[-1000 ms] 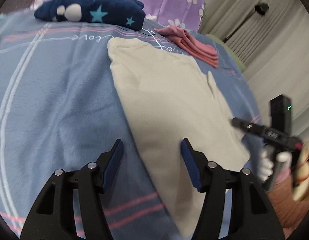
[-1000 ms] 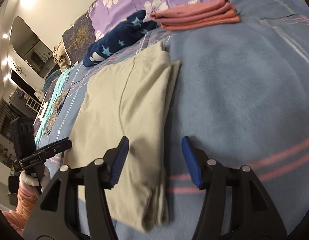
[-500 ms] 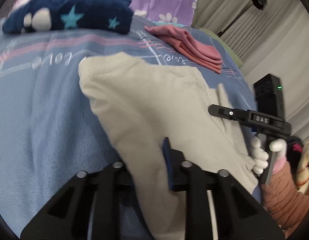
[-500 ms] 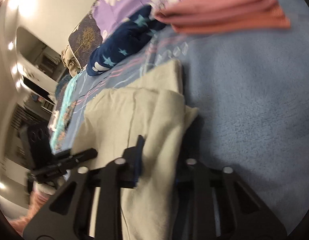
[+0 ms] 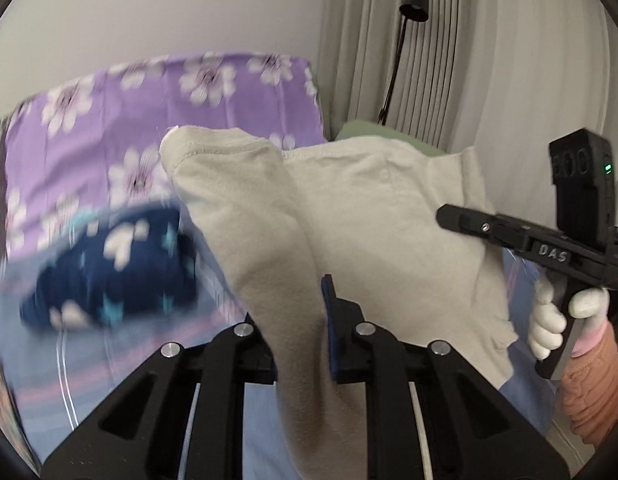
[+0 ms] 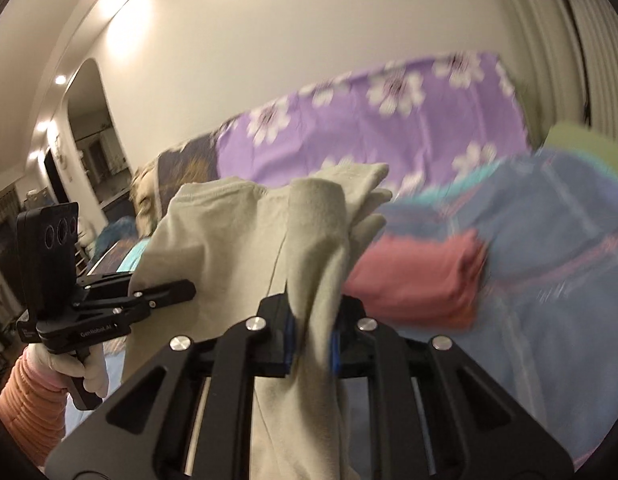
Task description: Fold small clothes
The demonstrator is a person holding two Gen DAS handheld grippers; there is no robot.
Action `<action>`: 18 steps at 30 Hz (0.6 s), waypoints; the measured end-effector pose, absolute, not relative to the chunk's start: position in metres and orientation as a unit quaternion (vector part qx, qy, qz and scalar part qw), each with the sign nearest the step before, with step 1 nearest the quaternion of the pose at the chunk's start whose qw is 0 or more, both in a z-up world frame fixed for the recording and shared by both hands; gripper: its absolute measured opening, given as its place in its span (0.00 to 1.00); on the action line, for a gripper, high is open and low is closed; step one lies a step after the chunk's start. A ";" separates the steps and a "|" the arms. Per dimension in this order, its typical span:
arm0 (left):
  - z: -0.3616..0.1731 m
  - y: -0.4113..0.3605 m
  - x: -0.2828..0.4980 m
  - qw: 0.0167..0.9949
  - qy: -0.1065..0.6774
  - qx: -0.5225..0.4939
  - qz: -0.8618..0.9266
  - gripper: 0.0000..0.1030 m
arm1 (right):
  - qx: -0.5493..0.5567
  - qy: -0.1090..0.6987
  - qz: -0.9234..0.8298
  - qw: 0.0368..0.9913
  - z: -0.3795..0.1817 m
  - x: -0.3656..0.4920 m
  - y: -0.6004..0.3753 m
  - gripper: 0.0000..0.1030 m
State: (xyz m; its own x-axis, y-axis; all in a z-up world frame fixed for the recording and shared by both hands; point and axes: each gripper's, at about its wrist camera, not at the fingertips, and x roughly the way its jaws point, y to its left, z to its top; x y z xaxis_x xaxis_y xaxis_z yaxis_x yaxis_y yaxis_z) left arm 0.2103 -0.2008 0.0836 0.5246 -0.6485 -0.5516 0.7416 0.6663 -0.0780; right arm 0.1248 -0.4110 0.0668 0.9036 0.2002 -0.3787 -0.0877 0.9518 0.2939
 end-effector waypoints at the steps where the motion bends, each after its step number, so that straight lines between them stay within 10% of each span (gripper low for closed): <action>1: 0.092 -0.212 0.220 0.870 0.275 0.088 -0.399 0.16 | 0.136 0.203 0.062 0.968 0.078 0.135 -0.422 0.13; 13: 0.106 -0.337 0.352 0.888 0.249 0.157 -0.354 0.19 | 0.135 0.205 -0.030 0.969 0.093 0.278 -0.512 0.13; 16: 0.075 -0.355 0.381 0.909 0.251 0.170 -0.288 0.53 | 0.100 0.218 -0.091 0.966 0.069 0.308 -0.525 0.34; 18: 0.045 -0.357 0.391 0.903 0.277 0.189 -0.268 0.56 | 0.079 0.270 -0.152 0.948 0.041 0.320 -0.531 0.47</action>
